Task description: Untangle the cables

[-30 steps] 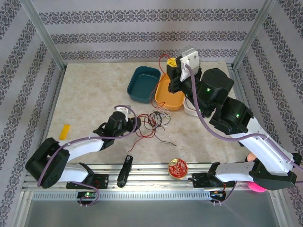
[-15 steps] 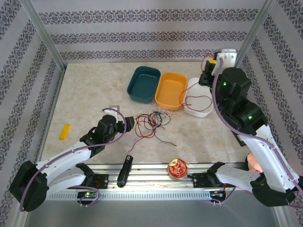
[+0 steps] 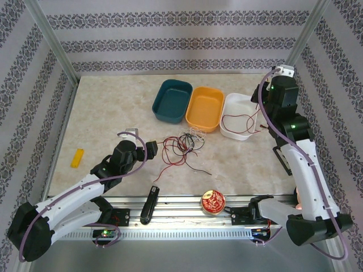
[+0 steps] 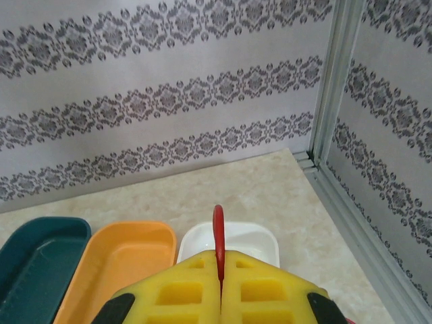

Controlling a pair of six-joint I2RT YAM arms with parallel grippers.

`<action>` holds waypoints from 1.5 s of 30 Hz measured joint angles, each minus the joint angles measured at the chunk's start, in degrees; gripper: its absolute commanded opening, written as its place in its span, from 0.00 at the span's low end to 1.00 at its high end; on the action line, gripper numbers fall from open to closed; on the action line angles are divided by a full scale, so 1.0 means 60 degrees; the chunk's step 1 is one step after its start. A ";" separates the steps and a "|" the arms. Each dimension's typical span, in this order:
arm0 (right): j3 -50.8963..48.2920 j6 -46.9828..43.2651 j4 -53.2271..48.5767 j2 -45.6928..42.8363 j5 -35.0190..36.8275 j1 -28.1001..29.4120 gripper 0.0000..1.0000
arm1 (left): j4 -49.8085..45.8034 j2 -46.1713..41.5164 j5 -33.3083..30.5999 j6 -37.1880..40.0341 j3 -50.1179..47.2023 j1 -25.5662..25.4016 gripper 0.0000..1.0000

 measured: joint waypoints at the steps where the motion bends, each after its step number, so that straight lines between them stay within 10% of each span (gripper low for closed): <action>1: -0.0022 0.0022 0.0004 0.0095 -0.0091 -0.0044 0.00 | -0.0040 -0.0029 -0.0007 0.0000 -0.0015 0.0000 0.99; 45: 0.0484 -0.0441 0.0076 0.0765 -0.0015 -0.0149 0.00 | -0.0361 -0.0874 -0.0328 -0.0004 -0.0382 0.0000 0.99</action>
